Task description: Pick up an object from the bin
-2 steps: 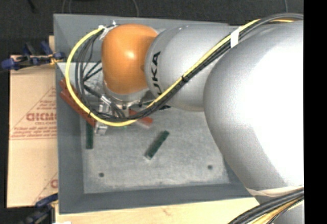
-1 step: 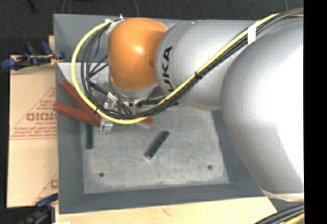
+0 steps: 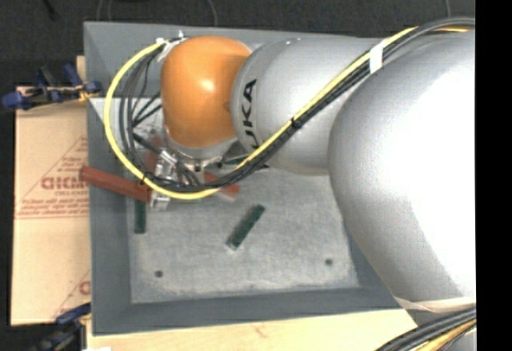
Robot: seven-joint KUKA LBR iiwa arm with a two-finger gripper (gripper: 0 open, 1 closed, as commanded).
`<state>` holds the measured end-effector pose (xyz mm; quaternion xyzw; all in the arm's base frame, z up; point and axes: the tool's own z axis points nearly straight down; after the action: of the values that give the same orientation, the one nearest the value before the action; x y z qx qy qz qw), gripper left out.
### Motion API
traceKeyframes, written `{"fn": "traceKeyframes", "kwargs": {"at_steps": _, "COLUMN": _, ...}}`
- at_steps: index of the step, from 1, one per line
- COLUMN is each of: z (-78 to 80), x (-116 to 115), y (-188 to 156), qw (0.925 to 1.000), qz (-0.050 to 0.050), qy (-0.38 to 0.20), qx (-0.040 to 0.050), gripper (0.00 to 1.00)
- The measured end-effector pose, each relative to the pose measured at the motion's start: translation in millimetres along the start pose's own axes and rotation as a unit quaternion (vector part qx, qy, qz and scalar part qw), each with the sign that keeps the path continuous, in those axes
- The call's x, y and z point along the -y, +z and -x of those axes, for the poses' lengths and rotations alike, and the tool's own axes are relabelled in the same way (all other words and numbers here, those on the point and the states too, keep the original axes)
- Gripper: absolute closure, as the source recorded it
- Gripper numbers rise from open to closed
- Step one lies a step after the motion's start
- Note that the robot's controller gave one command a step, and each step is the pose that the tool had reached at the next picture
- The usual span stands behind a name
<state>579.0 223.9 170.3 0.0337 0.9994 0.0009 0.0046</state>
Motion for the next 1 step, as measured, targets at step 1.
{"fn": "traceKeyframes", "kwargs": {"at_steps": 1, "z": -12.2, "x": 3.3, "y": -13.0, "qw": 0.9999, "qz": -0.002, "qy": -0.01, "qx": -0.0057, "gripper": 1.0}}
